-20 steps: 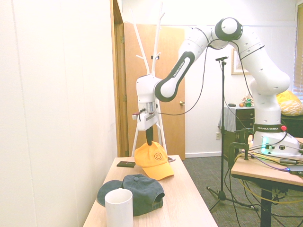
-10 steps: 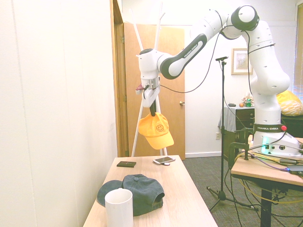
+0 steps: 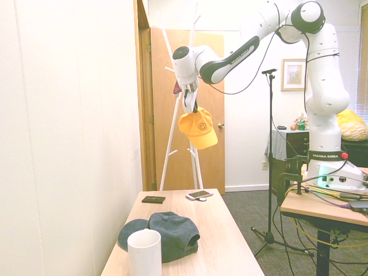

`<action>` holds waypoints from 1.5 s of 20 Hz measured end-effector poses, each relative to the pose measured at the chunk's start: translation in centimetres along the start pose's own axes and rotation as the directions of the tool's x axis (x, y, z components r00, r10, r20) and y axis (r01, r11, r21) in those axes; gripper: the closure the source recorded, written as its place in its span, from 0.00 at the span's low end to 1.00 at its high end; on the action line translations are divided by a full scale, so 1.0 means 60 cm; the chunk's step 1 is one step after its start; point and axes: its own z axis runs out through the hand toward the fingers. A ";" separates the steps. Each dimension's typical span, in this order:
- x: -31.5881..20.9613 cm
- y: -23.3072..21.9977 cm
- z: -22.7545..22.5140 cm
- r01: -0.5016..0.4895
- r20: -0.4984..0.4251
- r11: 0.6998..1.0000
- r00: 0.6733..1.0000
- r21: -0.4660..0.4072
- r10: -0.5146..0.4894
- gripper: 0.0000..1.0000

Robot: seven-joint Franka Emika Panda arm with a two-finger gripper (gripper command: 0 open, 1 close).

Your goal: Hang the cap

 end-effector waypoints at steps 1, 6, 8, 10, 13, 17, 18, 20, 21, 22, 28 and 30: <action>0.008 0.013 -0.013 0.002 -0.024 1.000 1.000 -0.015 -0.003 1.00; 0.053 0.073 -0.078 0.007 -0.136 0.996 0.991 -0.093 -0.020 1.00; 0.066 0.085 -0.091 0.015 -0.171 0.992 0.985 -0.126 -0.037 1.00; 0.077 0.094 -0.104 0.021 -0.197 0.989 0.979 -0.145 -0.049 1.00; 0.103 0.114 -0.132 0.020 -0.237 0.986 0.970 -0.164 -0.059 1.00; 0.144 0.143 -0.176 0.011 -0.283 0.983 0.957 -0.184 -0.063 1.00; 0.155 0.151 -0.187 0.007 -0.296 0.982 0.953 -0.190 -0.064 1.00; 0.173 0.164 -0.207 0.001 -0.322 0.980 0.944 -0.199 -0.067 1.00; 0.180 0.169 -0.216 -0.003 -0.334 0.980 0.940 -0.200 -0.065 1.00; 0.187 0.174 -0.225 -0.007 -0.344 0.980 0.937 -0.199 -0.063 1.00; 0.227 0.209 -0.257 -0.027 -0.363 0.979 0.931 -0.201 -0.049 1.00; 0.239 0.212 -0.242 -0.032 -0.354 0.977 0.934 -0.210 -0.046 1.00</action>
